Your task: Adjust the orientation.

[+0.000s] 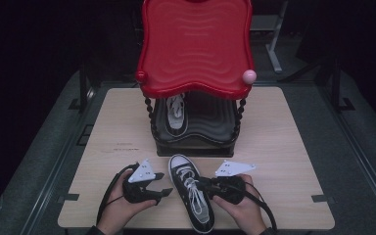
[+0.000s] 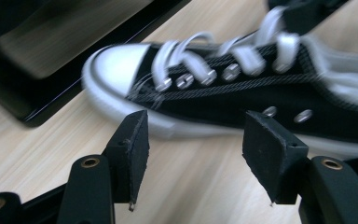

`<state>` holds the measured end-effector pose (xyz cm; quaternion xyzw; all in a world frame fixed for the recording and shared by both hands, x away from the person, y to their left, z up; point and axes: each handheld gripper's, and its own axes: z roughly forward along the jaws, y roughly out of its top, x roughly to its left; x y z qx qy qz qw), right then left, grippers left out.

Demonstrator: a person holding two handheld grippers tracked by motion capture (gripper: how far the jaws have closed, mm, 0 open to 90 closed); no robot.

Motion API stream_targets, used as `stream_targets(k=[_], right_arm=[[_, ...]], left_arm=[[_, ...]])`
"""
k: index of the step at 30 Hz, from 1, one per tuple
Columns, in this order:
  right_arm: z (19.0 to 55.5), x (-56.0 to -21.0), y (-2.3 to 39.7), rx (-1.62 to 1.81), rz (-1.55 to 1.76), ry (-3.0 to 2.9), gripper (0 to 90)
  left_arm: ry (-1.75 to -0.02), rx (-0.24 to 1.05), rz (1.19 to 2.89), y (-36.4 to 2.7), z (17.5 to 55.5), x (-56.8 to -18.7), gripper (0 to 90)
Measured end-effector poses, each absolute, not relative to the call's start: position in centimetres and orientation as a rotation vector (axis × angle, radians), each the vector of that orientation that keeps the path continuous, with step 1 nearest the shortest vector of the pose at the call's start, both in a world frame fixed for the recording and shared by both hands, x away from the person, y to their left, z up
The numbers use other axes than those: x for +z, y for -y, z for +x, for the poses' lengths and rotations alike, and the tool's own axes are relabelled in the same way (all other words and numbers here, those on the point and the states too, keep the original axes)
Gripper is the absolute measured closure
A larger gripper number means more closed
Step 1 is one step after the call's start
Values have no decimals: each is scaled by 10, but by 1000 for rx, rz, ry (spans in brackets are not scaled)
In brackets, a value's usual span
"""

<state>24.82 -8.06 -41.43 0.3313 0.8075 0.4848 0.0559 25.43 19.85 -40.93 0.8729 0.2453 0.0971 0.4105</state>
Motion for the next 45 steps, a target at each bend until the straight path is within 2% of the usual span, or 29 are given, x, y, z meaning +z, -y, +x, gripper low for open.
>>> stream_targets(k=[4,11,16,19,24,28,31,39,40,42,45], right_arm=[[250,-415,88,1489,1015,-2453,736],[251,-415,88,1484,1000,-2462,731],[252,-416,88,1481,999,-2463,730],[252,-416,88,1481,995,-2462,731],[252,-417,85,1475,989,-2466,735],[251,-416,85,1464,974,-2464,736],[252,-417,86,1463,977,-2469,735],[257,-422,81,1442,947,-2527,738],[258,-423,79,1440,945,-2548,754],[260,-425,77,1445,946,-2582,835],[259,-424,75,1430,953,-2600,857]], left_arm=[[-592,188,2151,-182,250,-404,403],[-593,169,2120,-157,253,-404,403],[-623,163,2122,-160,256,-411,445],[-643,102,2075,-163,253,-408,435],[-595,157,2106,-149,249,-406,422],[-616,137,2120,-155,252,-412,443],[-621,127,2141,-161,250,-414,489],[-607,13,2160,-162,254,-421,699],[-609,-14,2156,-162,254,-422,754],[-616,-31,2171,-161,255,-421,799],[-624,-47,2186,-161,256,-418,845]])
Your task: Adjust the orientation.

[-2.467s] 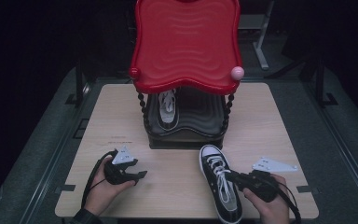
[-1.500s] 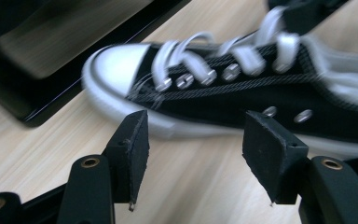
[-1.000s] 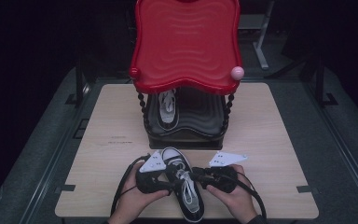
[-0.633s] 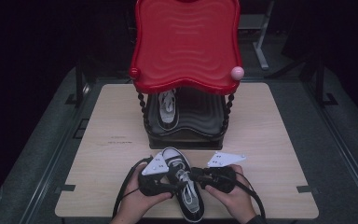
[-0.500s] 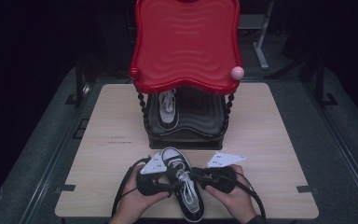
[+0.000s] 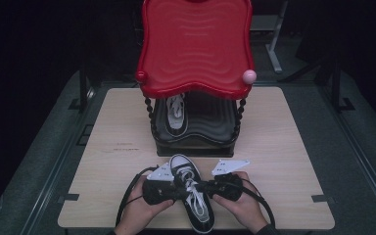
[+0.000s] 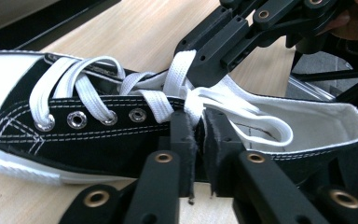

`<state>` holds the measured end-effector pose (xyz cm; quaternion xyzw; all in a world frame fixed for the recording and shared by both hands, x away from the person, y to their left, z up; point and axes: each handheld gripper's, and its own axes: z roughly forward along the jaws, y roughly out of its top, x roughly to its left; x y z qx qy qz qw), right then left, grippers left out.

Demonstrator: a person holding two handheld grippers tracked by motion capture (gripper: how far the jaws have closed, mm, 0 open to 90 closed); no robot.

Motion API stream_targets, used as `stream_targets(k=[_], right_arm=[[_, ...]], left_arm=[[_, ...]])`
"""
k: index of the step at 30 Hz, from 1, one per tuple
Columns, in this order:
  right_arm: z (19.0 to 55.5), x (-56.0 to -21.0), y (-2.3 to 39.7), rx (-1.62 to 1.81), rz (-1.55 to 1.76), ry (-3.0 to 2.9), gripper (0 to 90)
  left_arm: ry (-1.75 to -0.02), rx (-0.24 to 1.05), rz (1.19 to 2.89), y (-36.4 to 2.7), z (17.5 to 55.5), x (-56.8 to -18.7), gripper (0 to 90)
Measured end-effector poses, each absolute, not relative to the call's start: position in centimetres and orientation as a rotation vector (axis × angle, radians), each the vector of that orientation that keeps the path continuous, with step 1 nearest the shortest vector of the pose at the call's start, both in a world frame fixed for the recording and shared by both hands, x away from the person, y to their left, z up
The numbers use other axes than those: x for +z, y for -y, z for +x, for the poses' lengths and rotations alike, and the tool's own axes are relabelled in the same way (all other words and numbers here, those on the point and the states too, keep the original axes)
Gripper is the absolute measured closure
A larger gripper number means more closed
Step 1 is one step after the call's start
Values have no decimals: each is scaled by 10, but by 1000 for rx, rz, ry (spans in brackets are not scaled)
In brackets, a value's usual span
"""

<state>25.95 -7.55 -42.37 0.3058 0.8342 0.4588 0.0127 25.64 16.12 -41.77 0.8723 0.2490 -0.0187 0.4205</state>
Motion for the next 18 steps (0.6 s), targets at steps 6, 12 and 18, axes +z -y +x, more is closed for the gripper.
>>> stream_targets(k=[6,12,18], right_arm=[[253,-419,77,1425,929,-2609,857],[246,-410,84,1454,910,-2580,859],[236,-397,96,1509,908,-2525,859]], left_arm=[[-593,-9,2186,-169,257,-408,873],[-536,-10,2158,-166,254,-397,874],[-478,2,2126,-160,250,-382,875]])
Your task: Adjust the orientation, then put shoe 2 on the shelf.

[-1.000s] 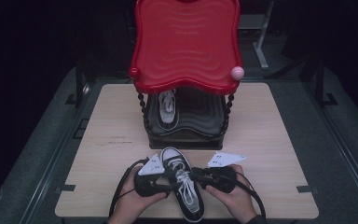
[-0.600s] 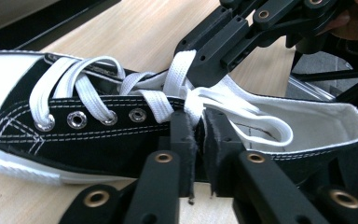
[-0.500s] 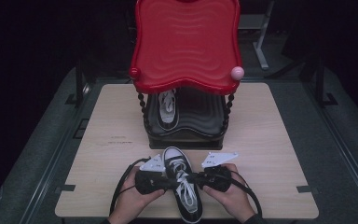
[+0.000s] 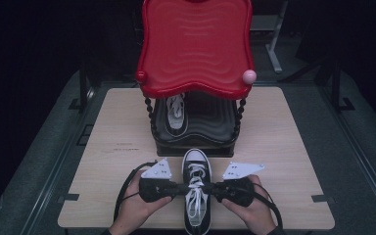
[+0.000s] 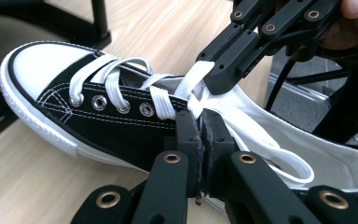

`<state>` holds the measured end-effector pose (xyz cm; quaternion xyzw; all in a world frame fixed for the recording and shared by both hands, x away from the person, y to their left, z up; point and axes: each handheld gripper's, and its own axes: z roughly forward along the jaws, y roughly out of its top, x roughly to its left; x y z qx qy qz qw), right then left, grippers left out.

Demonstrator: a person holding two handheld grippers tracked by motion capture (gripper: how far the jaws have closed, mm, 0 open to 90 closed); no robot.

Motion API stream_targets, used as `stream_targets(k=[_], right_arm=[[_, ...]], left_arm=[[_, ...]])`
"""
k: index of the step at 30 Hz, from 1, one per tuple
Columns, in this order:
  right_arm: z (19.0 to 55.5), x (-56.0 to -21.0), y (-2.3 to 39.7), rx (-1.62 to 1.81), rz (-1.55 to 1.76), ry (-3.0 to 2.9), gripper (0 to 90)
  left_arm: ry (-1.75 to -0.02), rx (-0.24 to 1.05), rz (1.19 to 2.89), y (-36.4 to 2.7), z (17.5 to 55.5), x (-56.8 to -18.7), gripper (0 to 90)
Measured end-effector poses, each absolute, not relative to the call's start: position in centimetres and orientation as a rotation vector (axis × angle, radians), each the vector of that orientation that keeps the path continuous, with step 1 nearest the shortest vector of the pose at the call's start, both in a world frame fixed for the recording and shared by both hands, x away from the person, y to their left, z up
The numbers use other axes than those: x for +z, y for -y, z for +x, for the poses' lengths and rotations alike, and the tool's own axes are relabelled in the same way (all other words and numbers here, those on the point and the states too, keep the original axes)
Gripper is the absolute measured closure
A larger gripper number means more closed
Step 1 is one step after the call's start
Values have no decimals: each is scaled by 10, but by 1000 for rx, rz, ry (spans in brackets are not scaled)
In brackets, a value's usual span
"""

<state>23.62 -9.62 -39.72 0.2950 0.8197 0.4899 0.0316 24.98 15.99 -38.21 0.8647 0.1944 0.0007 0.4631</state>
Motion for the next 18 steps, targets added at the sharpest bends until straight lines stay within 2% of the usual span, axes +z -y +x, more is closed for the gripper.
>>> stream_targets(k=[12,18], right_arm=[[229,-359,115,1600,842,-2398,860],[243,-339,121,1609,809,-2315,861]], left_arm=[[-394,56,2051,-153,254,-341,876],[-363,161,2035,-146,271,-319,877]])
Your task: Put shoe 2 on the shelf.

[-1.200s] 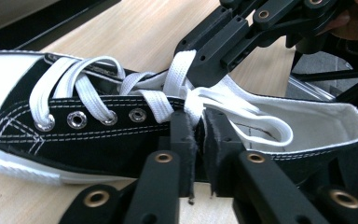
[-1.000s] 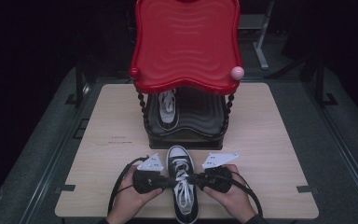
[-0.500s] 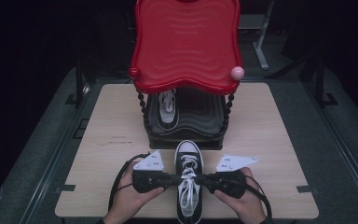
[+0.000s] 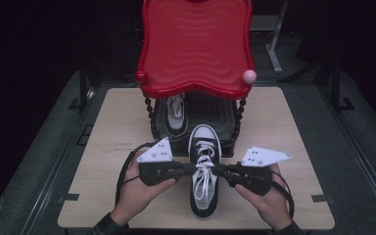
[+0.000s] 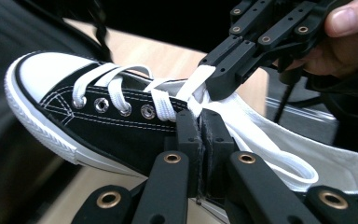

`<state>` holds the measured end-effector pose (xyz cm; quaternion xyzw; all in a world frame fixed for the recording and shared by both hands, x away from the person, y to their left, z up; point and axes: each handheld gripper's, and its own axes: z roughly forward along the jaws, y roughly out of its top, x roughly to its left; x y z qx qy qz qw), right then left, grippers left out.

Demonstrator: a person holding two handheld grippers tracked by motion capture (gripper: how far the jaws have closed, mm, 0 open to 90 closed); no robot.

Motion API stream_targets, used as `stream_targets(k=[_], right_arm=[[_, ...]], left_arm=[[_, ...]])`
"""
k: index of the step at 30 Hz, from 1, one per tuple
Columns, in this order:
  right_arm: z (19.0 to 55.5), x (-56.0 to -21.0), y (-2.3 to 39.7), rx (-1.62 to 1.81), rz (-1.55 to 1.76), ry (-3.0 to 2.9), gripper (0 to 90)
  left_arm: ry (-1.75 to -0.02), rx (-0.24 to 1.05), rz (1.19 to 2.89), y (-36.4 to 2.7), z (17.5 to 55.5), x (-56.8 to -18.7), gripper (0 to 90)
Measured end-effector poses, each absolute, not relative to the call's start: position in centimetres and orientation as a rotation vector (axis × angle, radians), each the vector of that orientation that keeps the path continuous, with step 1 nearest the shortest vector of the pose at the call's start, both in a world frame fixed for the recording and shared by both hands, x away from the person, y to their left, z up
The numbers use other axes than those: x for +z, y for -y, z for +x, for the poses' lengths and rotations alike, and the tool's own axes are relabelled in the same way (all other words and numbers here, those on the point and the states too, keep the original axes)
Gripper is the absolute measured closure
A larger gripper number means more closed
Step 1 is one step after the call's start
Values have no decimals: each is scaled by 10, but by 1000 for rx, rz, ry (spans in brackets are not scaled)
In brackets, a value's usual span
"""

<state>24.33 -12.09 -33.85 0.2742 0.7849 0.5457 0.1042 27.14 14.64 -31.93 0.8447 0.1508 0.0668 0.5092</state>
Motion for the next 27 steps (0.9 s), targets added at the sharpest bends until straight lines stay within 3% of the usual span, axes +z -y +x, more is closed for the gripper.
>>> stream_targets(k=[15,27], right_arm=[[324,-325,125,1547,905,-2124,863],[341,-335,128,1495,948,-2087,862]], left_arm=[[-463,404,1970,-121,349,-309,881],[-516,421,1962,-108,360,-322,878]])
